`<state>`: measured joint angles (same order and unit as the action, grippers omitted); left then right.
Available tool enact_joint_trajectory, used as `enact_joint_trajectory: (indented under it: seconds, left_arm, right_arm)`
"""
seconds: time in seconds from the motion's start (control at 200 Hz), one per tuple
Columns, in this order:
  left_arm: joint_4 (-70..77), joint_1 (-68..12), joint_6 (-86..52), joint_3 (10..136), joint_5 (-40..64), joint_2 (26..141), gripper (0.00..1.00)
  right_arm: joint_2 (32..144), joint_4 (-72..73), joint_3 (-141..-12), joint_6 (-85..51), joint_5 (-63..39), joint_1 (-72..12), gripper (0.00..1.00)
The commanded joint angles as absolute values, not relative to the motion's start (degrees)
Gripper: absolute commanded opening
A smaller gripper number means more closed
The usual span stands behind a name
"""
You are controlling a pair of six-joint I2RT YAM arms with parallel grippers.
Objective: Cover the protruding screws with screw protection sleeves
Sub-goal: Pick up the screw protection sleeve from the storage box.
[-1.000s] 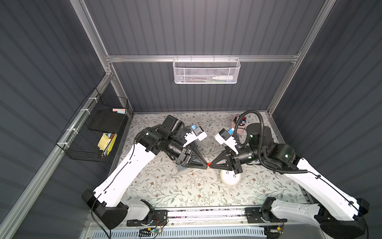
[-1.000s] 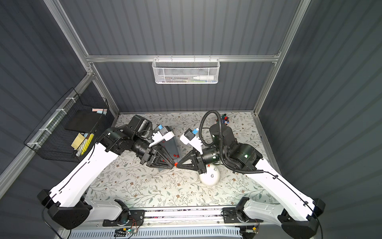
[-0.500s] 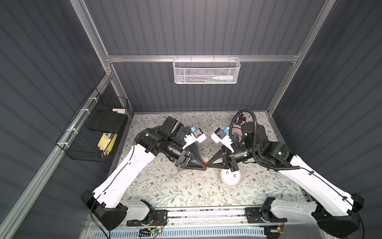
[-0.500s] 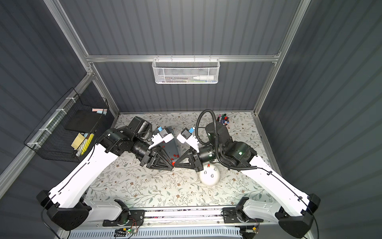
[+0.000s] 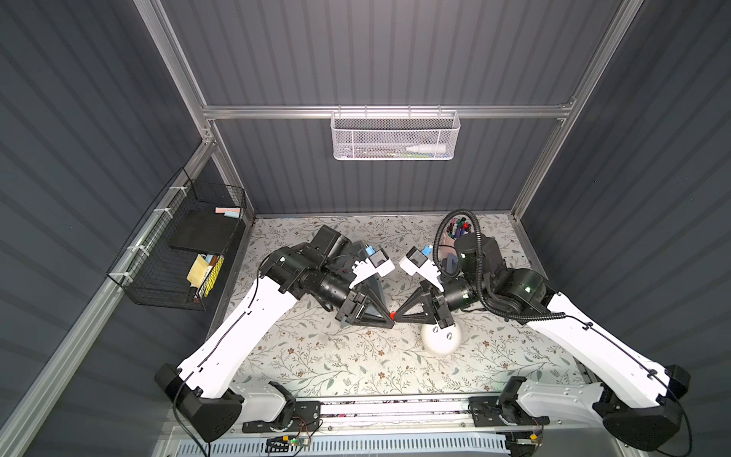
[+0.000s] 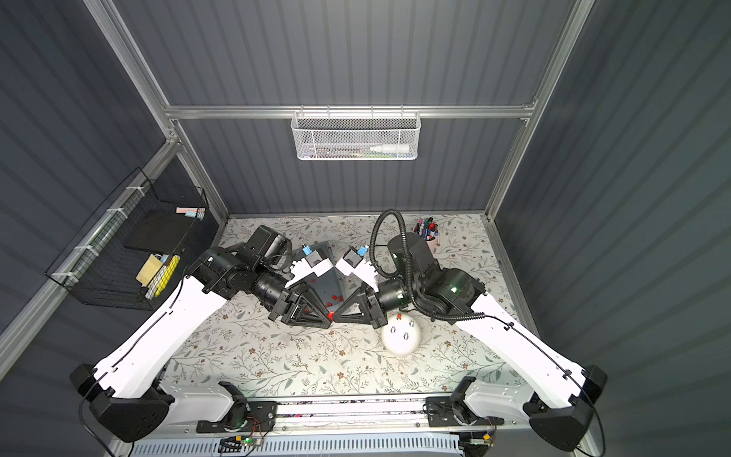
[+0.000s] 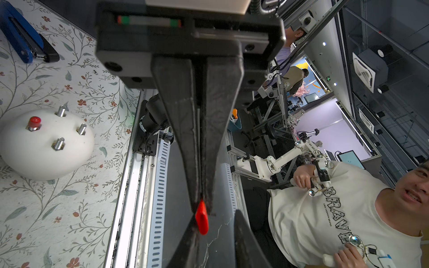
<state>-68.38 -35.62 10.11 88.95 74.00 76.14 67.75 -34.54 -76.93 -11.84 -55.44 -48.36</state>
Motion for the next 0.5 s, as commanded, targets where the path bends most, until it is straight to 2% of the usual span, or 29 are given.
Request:
enact_joint_trajectory:
  seconds: [0.0, 0.19, 0.495]
  left_arm:
    - [-67.0, -35.9, 11.6, 88.2, 74.9, 74.5, 0.25]
    - [-65.6, -35.9, 10.7, 87.4, 75.4, 74.1, 0.23]
    - [-62.0, -35.9, 8.0, 86.5, 75.8, 74.4, 0.13]
  right_arm:
    - [68.3, -37.2, -78.6, -10.3, -56.5, -48.3, 0.00]
    - [67.8, -38.4, -78.5, -10.1, -57.0, -48.3, 0.00]
    - [67.5, -38.8, -77.9, -10.2, -56.9, -48.4, 0.00]
